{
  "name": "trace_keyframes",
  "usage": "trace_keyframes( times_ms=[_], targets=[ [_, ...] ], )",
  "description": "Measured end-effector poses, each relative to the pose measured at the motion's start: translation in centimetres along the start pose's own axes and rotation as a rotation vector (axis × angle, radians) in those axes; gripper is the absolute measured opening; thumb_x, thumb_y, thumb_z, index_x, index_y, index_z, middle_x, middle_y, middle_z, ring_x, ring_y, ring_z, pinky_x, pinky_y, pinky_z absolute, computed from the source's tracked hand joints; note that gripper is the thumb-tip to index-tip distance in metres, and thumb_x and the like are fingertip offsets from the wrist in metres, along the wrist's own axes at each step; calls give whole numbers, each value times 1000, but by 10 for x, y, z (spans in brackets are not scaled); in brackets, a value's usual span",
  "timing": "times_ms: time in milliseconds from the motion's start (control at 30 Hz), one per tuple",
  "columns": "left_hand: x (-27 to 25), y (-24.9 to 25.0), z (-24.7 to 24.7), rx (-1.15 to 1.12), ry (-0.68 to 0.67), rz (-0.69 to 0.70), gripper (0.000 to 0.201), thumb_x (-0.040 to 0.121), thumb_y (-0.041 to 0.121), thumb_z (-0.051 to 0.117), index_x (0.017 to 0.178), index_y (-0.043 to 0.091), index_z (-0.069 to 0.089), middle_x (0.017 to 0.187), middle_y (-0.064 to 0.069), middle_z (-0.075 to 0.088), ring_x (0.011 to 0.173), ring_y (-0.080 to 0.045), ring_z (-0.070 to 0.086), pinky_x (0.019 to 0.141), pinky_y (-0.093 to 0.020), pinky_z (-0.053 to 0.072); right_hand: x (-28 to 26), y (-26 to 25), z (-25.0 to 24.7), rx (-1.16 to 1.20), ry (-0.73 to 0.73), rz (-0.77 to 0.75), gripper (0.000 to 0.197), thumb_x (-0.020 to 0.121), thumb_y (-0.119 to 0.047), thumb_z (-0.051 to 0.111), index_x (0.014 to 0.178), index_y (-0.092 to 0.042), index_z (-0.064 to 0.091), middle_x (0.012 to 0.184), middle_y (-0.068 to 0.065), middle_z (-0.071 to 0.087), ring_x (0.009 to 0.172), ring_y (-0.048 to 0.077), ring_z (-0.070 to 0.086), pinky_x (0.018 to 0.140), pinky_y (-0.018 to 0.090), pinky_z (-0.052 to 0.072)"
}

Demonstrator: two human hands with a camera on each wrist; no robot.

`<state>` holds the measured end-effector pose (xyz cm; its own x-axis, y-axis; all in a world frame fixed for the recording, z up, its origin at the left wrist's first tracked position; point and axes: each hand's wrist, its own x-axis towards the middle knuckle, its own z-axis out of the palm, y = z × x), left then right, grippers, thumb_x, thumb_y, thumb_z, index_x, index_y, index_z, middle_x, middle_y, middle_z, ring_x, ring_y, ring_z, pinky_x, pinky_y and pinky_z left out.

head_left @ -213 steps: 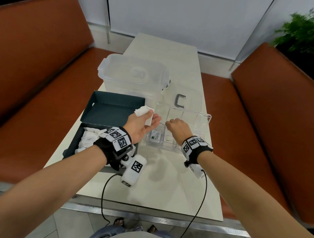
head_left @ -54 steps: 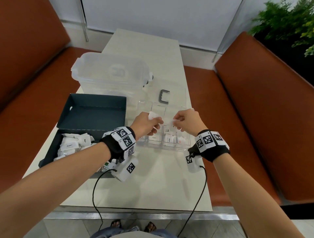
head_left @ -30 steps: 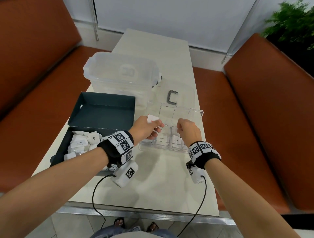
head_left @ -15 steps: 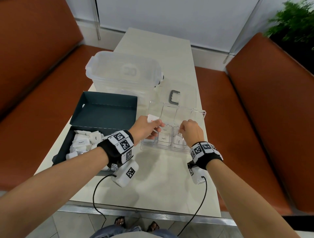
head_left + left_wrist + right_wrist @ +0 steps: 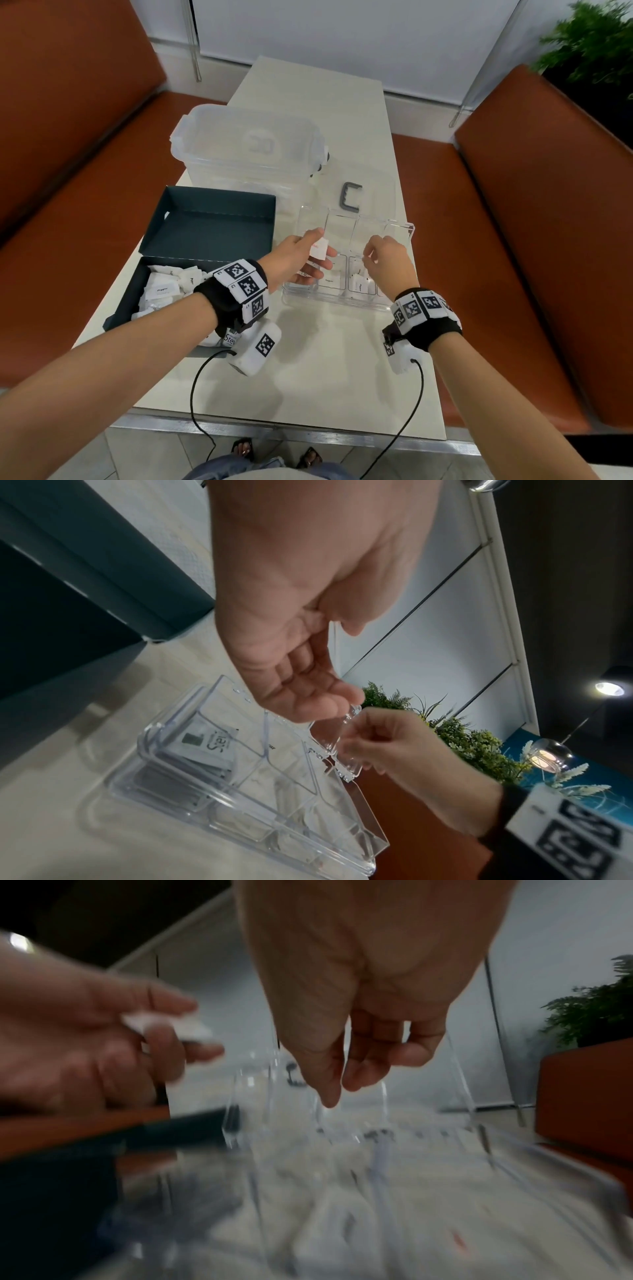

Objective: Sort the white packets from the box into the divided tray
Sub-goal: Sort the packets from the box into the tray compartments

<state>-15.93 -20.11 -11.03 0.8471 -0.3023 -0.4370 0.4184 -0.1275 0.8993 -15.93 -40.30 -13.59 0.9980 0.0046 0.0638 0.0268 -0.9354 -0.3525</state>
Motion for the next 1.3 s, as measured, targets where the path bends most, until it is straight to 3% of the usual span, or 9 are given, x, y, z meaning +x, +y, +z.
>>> trace_keyframes(
  times_ms=[100, 233, 300, 400, 633, 1067, 1167, 1233, 1300],
  targets=[
    [2, 4, 6, 16, -30, -14, 65, 100, 57, 30, 100, 9, 74, 77, -1, 71, 62, -13, 61, 61, -23, 53, -1, -16, -21, 283, 90, -28, 12, 91, -24, 61, 97, -15, 66, 88, 0, 64, 72, 10, 58, 67, 19, 47],
    [5, 12, 20, 68, -104, 18, 75, 94, 68, 27, 94, 9, 74, 73, -3, 71, 65, -14, 63, 62, -22, 55, -5, -39, -44, 484, -106, -65, 15, 86, -35, 67, 94, -23, 70, 73, -13, 68, 57, -2, 60, 54, 6, 42],
    [7, 18, 27, 81, -138, 40, 77, 92, 71, 27, 93, 9, 73, 73, -3, 72, 65, -14, 65, 62, -22, 56, -4, -38, -51, 541, -120, -65, 10, 84, -26, 72, 85, -16, 72, 59, -12, 65, 48, -3, 56, 49, 5, 38],
    [11, 26, 36, 89, -171, 67, 71, 93, 68, 32, 96, 9, 72, 79, -2, 74, 64, -12, 65, 56, -20, 54, 0, -19, -64, 617, -35, 7, 9, 81, -22, 75, 86, -16, 72, 68, -7, 67, 53, -1, 57, 53, 11, 45],
    [15, 17, 42, 254, -174, 125, 22, 100, 18, 49, 104, 8, 69, 82, 1, 70, 65, -11, 61, 56, -18, 49, -4, 49, -56, 433, -42, 353, 14, 87, -13, 67, 100, -7, 68, 76, 3, 69, 53, 5, 63, 47, 13, 49],
    [4, -1, 40, 357, -182, 116, 17, 98, 15, 52, 102, 11, 68, 85, 2, 70, 67, -12, 62, 63, -23, 48, -16, 48, -13, 294, -182, 497, 8, 86, -3, 62, 92, -7, 59, 84, 15, 66, 47, 9, 59, 43, 17, 44],
    [2, -3, 37, 348, -166, 111, 17, 98, 15, 52, 101, 11, 68, 86, 0, 70, 65, -10, 62, 61, -22, 48, -16, 42, -12, 201, -207, 453, 7, 86, -3, 62, 91, -8, 60, 98, 17, 62, 59, 18, 63, 54, 23, 51],
    [0, -3, 36, 344, -155, 109, 18, 98, 16, 53, 103, 9, 68, 87, -1, 70, 66, -11, 61, 61, -21, 48, -16, 39, -12, 116, -244, 422, 15, 87, -5, 61, 101, -7, 61, 112, 16, 56, 86, 29, 65, 73, 30, 54],
    [-1, -3, 35, 337, -145, 110, 18, 98, 15, 53, 105, 8, 68, 88, -2, 70, 67, -11, 61, 61, -21, 48, -15, 36, -10, 8, -302, 380, 28, 88, -6, 60, 116, -9, 59, 122, 14, 50, 100, 31, 60, 77, 30, 49]
  ],
)
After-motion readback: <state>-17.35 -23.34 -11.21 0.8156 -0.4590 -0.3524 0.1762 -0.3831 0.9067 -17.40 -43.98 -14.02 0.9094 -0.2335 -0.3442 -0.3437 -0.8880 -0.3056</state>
